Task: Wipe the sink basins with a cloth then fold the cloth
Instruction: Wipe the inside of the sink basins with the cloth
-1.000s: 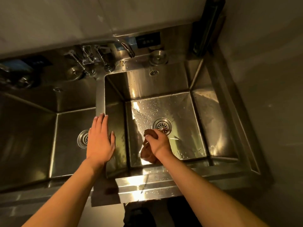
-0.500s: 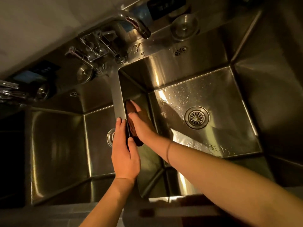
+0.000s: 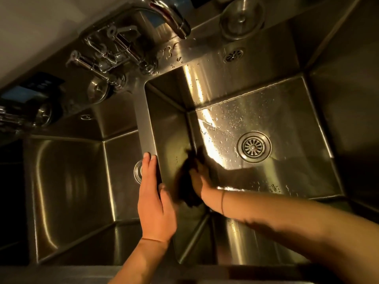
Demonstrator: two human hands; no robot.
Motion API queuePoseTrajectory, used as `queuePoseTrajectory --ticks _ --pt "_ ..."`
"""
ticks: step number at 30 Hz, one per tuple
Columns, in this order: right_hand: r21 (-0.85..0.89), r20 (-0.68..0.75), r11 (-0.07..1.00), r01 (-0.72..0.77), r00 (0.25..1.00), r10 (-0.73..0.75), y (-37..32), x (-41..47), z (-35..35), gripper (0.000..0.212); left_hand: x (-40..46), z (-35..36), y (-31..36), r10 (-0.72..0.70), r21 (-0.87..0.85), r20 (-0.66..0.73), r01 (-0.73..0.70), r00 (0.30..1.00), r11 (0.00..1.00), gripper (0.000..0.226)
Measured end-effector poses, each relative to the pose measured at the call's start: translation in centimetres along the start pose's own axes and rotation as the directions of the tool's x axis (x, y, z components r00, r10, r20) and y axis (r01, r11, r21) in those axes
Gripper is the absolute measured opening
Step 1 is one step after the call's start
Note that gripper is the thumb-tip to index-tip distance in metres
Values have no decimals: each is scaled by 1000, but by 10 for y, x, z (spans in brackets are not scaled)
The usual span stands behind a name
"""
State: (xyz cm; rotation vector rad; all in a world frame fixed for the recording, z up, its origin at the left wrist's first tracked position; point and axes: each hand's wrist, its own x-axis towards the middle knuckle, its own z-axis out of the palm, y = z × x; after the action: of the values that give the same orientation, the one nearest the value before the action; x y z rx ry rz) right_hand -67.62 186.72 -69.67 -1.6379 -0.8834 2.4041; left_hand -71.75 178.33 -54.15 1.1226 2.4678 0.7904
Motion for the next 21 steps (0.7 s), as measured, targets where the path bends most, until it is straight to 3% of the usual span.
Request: queuePoseTrajectory --ticks 3,5,8,11,14,18,21 --pt "248 -126 958 -141 976 177 5 -34 10 46 0 0 0 -10 -1 1 10 1000 1000 71" --pt "168 -57 965 -202 975 214 -4 -56 17 45 0 0 1 -13 6 -4 13 1000 1000 71" --pt "-117 30 993 -31 999 35 -39 -76 22 52 -1 0 2 -15 23 -8 16 1000 1000 70" --pt "-18 120 982 187 976 -184 -90 -66 37 53 -1 0 3 -22 25 -12 22 1000 999 70" --pt "-2 112 956 294 950 -292 -132 -24 46 51 -1 -1 5 -16 27 -19 17 1000 999 70" --pt "-119 99 909 399 916 -389 -140 33 39 52 0 0 4 -28 38 -17 29 999 999 70" --pt "-133 31 952 275 961 -273 -105 59 28 51 0 -1 4 -20 30 -21 21 1000 999 71"
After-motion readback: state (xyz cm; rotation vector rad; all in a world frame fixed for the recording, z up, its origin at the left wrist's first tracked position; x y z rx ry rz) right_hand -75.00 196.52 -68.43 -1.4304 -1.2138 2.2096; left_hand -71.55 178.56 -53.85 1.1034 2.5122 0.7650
